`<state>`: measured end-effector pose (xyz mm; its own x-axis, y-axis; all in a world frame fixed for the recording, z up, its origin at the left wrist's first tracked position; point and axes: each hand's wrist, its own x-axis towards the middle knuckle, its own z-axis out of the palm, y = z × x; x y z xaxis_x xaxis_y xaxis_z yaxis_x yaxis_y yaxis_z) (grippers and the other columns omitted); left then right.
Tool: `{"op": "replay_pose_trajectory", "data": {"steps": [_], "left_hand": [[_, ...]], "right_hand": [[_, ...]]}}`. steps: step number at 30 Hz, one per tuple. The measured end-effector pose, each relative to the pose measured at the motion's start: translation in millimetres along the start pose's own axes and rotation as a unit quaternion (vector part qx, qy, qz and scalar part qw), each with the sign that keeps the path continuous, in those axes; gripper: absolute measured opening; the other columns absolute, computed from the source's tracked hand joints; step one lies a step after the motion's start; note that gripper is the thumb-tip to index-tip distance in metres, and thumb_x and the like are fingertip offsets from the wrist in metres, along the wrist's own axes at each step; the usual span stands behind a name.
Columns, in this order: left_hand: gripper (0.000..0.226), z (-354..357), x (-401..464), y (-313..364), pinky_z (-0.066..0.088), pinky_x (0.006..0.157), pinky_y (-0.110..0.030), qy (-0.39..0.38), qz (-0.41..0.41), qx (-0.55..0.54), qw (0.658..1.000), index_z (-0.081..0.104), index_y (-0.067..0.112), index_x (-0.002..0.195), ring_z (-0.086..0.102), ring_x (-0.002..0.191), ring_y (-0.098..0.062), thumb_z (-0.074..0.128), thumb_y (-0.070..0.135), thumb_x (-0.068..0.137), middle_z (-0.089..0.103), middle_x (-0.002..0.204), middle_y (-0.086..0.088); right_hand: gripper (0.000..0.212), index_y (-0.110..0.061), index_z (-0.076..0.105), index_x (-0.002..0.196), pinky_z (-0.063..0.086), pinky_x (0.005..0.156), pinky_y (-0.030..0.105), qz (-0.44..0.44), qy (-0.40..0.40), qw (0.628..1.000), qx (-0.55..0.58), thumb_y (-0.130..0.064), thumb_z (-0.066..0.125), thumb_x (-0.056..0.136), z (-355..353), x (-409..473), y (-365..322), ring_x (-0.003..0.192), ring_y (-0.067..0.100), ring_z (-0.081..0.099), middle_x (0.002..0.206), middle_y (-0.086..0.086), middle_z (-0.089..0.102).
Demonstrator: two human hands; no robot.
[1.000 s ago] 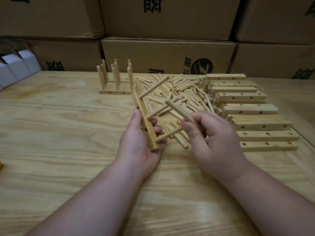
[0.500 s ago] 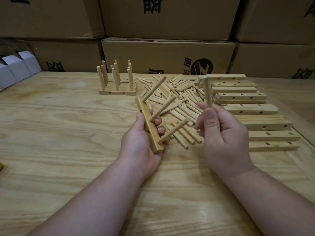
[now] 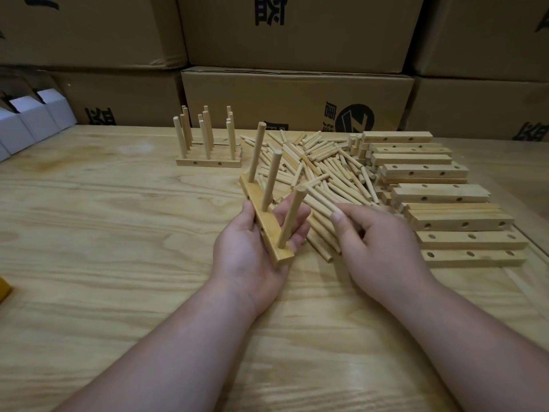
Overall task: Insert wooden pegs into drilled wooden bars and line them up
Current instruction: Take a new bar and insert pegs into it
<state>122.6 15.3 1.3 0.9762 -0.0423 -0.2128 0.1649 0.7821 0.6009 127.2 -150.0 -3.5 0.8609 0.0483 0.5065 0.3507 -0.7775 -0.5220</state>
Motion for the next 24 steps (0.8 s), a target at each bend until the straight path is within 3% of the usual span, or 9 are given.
{"op": "replay_pose_trajectory", "data": {"steps": [3, 6, 9, 11, 14, 16, 18, 20, 24], "left_hand": [[0.034, -2, -1, 2, 0.052, 0.094, -0.047, -0.021, 0.006, -0.008, 1.0, 0.054, 0.016, 0.109, 0.076, 0.096, -0.031, 0.027, 0.037, 0.111, 0.076, 0.112, -0.018], [0.034, -5, -2, 4, 0.057, 0.084, -0.041, -0.04, 0.01, -0.014, 0.999, 0.058, 0.018, 0.105, 0.077, 0.081, -0.028, 0.03, 0.037, 0.11, 0.078, 0.107, -0.015], [0.035, -5, -2, 4, 0.062, 0.072, -0.034, -0.045, 0.011, -0.016, 0.999, 0.061, 0.018, 0.102, 0.074, 0.069, -0.027, 0.033, 0.04, 0.108, 0.078, 0.104, -0.014], [0.052, -5, -1, 2, 0.062, 0.07, -0.032, -0.053, 0.009, -0.019, 0.998, 0.073, 0.016, 0.095, 0.074, 0.069, -0.023, 0.03, 0.043, 0.108, 0.078, 0.105, -0.013], [0.08, -4, -2, 1, 0.06, 0.078, -0.031, -0.081, 0.012, -0.014, 0.997, 0.084, 0.015, 0.077, 0.077, 0.086, -0.018, 0.019, 0.048, 0.108, 0.078, 0.109, -0.01], [0.077, -5, -2, 0, 0.057, 0.088, -0.035, -0.071, 0.023, -0.009, 0.997, 0.082, 0.01, 0.094, 0.075, 0.103, -0.022, 0.017, 0.048, 0.108, 0.076, 0.116, -0.013], [0.062, -3, -2, -1, 0.057, 0.093, -0.043, -0.065, 0.028, -0.021, 0.997, 0.062, 0.007, 0.125, 0.071, 0.114, -0.029, 0.019, 0.048, 0.108, 0.072, 0.122, -0.018], [0.052, 0, -5, -2, 0.057, 0.095, -0.049, -0.071, 0.036, -0.027, 0.996, 0.046, 0.013, 0.138, 0.069, 0.117, -0.033, 0.02, 0.048, 0.109, 0.071, 0.123, -0.021], [0.046, 4, -8, -1, 0.063, 0.068, -0.042, -0.084, 0.062, -0.03, 0.994, 0.032, 0.023, 0.148, 0.07, 0.114, -0.034, 0.022, 0.046, 0.11, 0.072, 0.12, -0.023]], "right_hand": [[0.037, -0.028, 0.064, 0.128, 0.038, 0.066, 0.006, -0.058, -0.069, 0.993, 0.074, -0.036, 0.05, 0.095, 2, -8, -9, 0.084, 0.003, 0.063, 0.085, -0.023, 0.069], [0.031, -0.033, 0.054, 0.126, 0.034, 0.05, 0.019, -0.076, -0.114, 0.983, 0.121, -0.033, 0.055, 0.094, 7, -10, -9, 0.057, 0.009, 0.053, 0.062, -0.014, 0.056], [0.028, -0.03, 0.063, 0.122, 0.036, 0.053, 0.012, -0.073, -0.116, 0.985, 0.105, -0.033, 0.062, 0.094, 7, -9, -5, 0.058, 0.003, 0.054, 0.069, -0.02, 0.059], [0.03, -0.03, 0.067, 0.12, 0.042, 0.061, 0.01, -0.07, -0.099, 0.986, 0.114, -0.038, 0.067, 0.091, 5, -9, -8, 0.069, -0.002, 0.059, 0.076, -0.025, 0.063], [0.042, -0.035, 0.061, 0.113, 0.049, 0.076, 0.029, -0.086, -0.045, 0.983, 0.153, -0.053, 0.071, 0.077, -1, -9, -16, 0.087, 0.01, 0.059, 0.089, -0.015, 0.061], [0.048, -0.027, 0.063, 0.108, 0.048, 0.079, 0.032, -0.107, -0.023, 0.977, 0.183, -0.058, 0.073, 0.072, -6, -9, -20, 0.088, 0.013, 0.057, 0.089, -0.012, 0.059], [0.044, -0.024, 0.065, 0.096, 0.048, 0.077, 0.033, -0.133, -0.013, 0.974, 0.184, -0.06, 0.074, 0.07, -8, -11, -24, 0.082, 0.013, 0.057, 0.083, -0.011, 0.059], [0.034, -0.03, 0.063, 0.085, 0.048, 0.075, 0.034, -0.14, -0.01, 0.974, 0.18, -0.059, 0.074, 0.07, -8, -12, -28, 0.077, 0.012, 0.057, 0.078, -0.016, 0.059], [0.033, -0.025, 0.067, 0.073, 0.049, 0.073, 0.037, -0.137, -0.011, 0.977, 0.162, -0.058, 0.074, 0.07, -5, -14, -29, 0.073, 0.011, 0.057, 0.071, -0.016, 0.06]]}}
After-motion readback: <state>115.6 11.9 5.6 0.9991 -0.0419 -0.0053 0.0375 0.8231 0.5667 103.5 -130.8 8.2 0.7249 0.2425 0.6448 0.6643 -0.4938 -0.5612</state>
